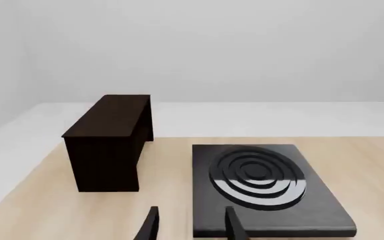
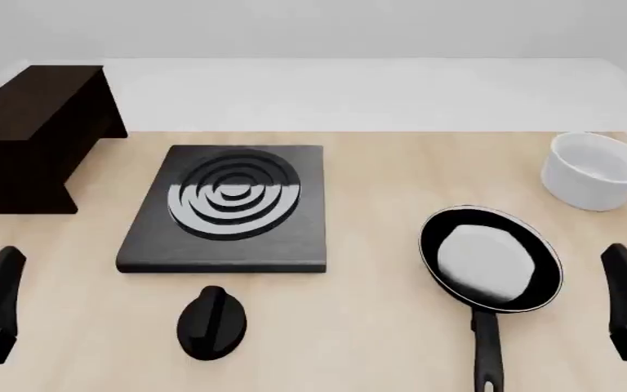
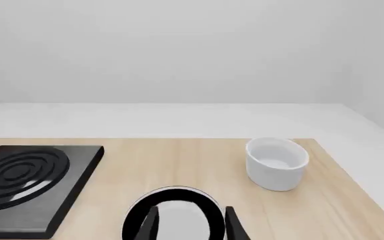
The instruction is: Put the frying pan on top of the cabinet.
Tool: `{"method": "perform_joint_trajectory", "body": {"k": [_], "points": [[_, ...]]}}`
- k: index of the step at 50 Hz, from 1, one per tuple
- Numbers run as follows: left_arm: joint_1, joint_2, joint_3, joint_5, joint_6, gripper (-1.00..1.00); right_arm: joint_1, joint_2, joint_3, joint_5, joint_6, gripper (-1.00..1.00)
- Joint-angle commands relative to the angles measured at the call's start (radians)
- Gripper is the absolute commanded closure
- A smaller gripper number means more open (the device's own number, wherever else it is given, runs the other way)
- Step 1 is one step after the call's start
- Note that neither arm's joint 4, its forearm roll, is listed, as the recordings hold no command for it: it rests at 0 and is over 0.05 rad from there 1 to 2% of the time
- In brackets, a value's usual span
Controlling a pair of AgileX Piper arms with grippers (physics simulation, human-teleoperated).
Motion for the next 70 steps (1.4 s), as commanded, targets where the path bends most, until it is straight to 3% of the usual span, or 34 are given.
{"method": "perform_joint_trajectory", "body": {"k": [1, 16, 23, 28, 35, 45, 46, 47, 48, 50, 52, 54, 56, 60, 63, 64, 70], "points": [[-0.008, 0.013, -0.006, -0.002, -0.01, -1.0, -0.001, -0.019, -0.003, 0.021, -0.002, -1.0], [-0.042, 0.0, -0.014, -0.01, 0.005, -1.0, 0.007, -0.012, 0.001, 0.012, -0.006, -1.0], [-0.122, 0.065, -0.049, -0.049, -0.036, -1.0, 0.009, -0.015, -0.001, 0.014, -0.012, -1.0], [-0.236, 0.241, -0.116, -0.155, -0.101, -1.0, 0.005, -0.021, -0.001, 0.018, -0.011, -1.0], [-0.366, 0.385, -0.182, -0.241, -0.18, -1.0, 0.005, -0.022, -0.006, 0.022, -0.015, -1.0], [-0.477, 0.705, -0.293, -0.337, -0.233, -1.0, 0.005, -0.023, 0.002, 0.017, -0.021, -1.0], [-0.52, 0.742, -0.307, -0.359, -0.293, -1.0, 0.005, -0.02, -0.001, 0.017, -0.021, -1.0], [-0.52, 0.743, -0.307, -0.36, -0.293, -1.0, 0.005, -0.02, -0.001, 0.017, -0.021, -1.0], [-0.587, 0.819, -0.335, -0.374, -0.332, -1.0, 0.004, -0.021, 0.0, 0.016, -0.02, -1.0], [-0.628, 0.879, -0.349, -0.384, -0.362, -1.0, 0.003, -0.022, 0.002, 0.016, -0.02, -1.0], [-0.623, 0.947, -0.366, -0.394, -0.423, -1.0, 0.003, -0.019, -0.005, 0.017, -0.02, -1.0], [-0.679, 0.984, -0.383, -0.406, -0.444, -1.0, 0.003, -0.022, -0.001, 0.017, -0.02, -1.0], [-0.7, 1.047, -0.393, -0.428, -0.516, -1.0, 0.003, -0.022, -0.004, 0.019, -0.021, -1.0], [-0.767, 1.142, -0.419, -0.466, -0.582, -1.0, 0.004, -0.024, 0.0, 0.016, -0.023, -1.0], [-0.782, 1.181, -0.435, -0.473, -0.582, -1.0, 0.005, -0.025, 0.001, 0.016, -0.024, -1.0], [-0.824, 1.216, -0.445, -0.49, -0.602, -1.0, 0.005, -0.024, 0.001, 0.016, -0.024, -1.0], [-0.872, 1.309, -0.469, -0.53, -0.665, -1.0, 0.006, -0.025, 0.002, 0.015, -0.024, -1.0]]}}
